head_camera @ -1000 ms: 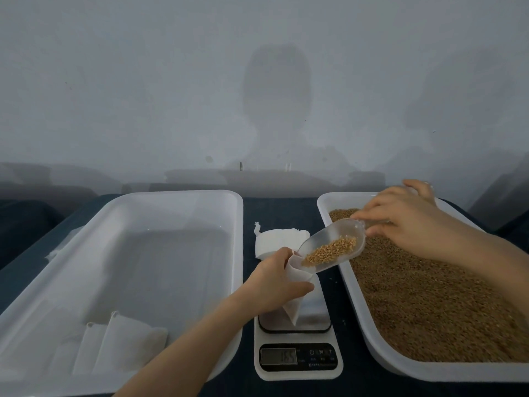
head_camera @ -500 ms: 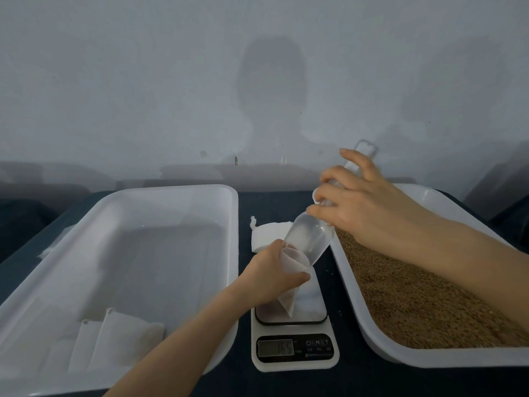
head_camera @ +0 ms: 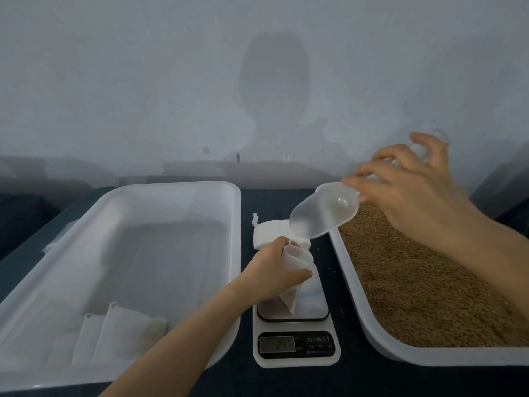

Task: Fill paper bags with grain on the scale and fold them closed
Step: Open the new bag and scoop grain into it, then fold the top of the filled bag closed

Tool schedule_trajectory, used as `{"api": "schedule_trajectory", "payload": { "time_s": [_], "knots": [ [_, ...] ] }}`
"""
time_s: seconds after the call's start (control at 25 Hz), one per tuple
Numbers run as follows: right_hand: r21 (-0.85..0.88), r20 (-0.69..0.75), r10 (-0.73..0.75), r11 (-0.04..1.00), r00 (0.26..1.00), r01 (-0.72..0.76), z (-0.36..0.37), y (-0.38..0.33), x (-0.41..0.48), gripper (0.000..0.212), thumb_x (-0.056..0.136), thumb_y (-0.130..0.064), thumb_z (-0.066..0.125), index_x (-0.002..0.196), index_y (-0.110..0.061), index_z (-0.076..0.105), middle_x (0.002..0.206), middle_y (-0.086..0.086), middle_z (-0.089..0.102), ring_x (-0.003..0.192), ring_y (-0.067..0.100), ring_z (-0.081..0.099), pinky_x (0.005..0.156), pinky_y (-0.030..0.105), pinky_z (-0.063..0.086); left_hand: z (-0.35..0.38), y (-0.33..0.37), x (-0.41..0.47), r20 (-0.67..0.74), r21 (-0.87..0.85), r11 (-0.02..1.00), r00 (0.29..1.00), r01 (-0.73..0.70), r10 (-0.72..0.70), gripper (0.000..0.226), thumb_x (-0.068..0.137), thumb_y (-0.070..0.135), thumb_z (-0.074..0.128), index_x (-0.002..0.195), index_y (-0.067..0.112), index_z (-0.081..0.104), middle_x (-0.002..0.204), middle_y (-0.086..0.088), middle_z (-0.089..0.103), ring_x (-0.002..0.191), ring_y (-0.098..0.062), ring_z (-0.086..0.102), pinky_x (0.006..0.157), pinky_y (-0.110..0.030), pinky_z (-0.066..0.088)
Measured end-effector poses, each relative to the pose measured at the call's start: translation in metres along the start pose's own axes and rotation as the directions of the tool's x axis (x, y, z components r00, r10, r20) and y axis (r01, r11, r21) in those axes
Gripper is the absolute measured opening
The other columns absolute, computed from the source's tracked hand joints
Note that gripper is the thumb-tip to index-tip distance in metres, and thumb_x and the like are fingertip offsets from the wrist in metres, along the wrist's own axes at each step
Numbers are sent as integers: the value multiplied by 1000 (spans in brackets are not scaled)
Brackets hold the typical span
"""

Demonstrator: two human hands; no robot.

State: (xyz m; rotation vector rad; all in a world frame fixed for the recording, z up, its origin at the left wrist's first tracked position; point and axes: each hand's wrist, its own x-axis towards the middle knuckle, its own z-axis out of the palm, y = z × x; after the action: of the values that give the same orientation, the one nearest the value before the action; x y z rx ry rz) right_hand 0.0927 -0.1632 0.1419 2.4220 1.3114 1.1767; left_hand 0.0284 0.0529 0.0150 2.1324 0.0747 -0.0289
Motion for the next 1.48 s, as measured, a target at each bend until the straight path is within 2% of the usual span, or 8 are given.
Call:
{"api": "schedule_trajectory", "payload": {
  "time_s": [0.16,0.36,0.52,0.92,1.04,1.12,1.24,1.48],
  "knots": [
    [-4,65,355,935,933,-356,19,17,-23,29,84,-21,64,111,-10,68,99,13,71,88,33,62,82,46,42,0,-1,0,-5,12,1000,1000,-11,11,48,77,43,71,114,32,42,96,20,49,86,-6,54,62,-14,44],
    [47,449,593,731,668,-680,60,19,-57,26,95,-33,48,88,-12,61,76,3,61,62,16,56,47,25,39,0,0,-1,2,-2,1000,1000,-8,8,46,78,42,71,112,33,42,96,19,50,85,-6,54,62,-14,44],
    [-2,580,584,698,568,-716,86,10,-71,26,96,-33,49,77,-17,56,62,-3,55,51,9,54,42,23,39,0,0,-1,3,4,1000,1000,-10,10,50,79,42,71,118,30,43,96,19,49,86,-7,54,64,-14,45],
    [-161,744,522,745,416,-647,105,-4,-77,28,97,-31,44,81,-14,58,73,0,58,64,15,57,52,26,42,-2,4,-2,16,19,1000,1000,-3,3,53,80,40,71,124,27,43,101,14,49,91,-10,54,67,-14,45],
    [-119,689,501,790,523,-601,91,-11,-68,20,97,-29,49,93,-14,62,86,1,61,77,17,61,63,26,46,-1,5,-3,24,28,1000,1000,3,-3,54,80,40,71,124,26,43,106,11,50,95,-12,55,70,-16,47],
    [183,591,457,727,665,-661,73,-27,-54,22,95,-26,54,113,-17,62,102,-1,62,85,10,61,69,17,48,-1,6,-4,24,37,999,1000,-4,3,54,80,39,71,124,26,43,106,11,51,95,-12,55,73,-18,49],
    [571,510,306,579,804,-582,39,-66,-31,21,89,-31,59,110,-28,63,88,-17,62,72,-5,60,60,4,45,-1,7,-4,3,50,999,1000,-21,21,50,80,36,71,121,25,45,102,11,53,92,-10,56,72,-18,48],
    [613,586,198,525,786,-590,41,-101,-22,23,89,-45,56,108,-34,62,82,-11,66,70,-1,60,64,15,48,-3,10,-5,44,116,983,989,-143,139,39,87,29,68,115,10,50,100,3,61,85,-3,55,70,-2,41]
  ]
}}
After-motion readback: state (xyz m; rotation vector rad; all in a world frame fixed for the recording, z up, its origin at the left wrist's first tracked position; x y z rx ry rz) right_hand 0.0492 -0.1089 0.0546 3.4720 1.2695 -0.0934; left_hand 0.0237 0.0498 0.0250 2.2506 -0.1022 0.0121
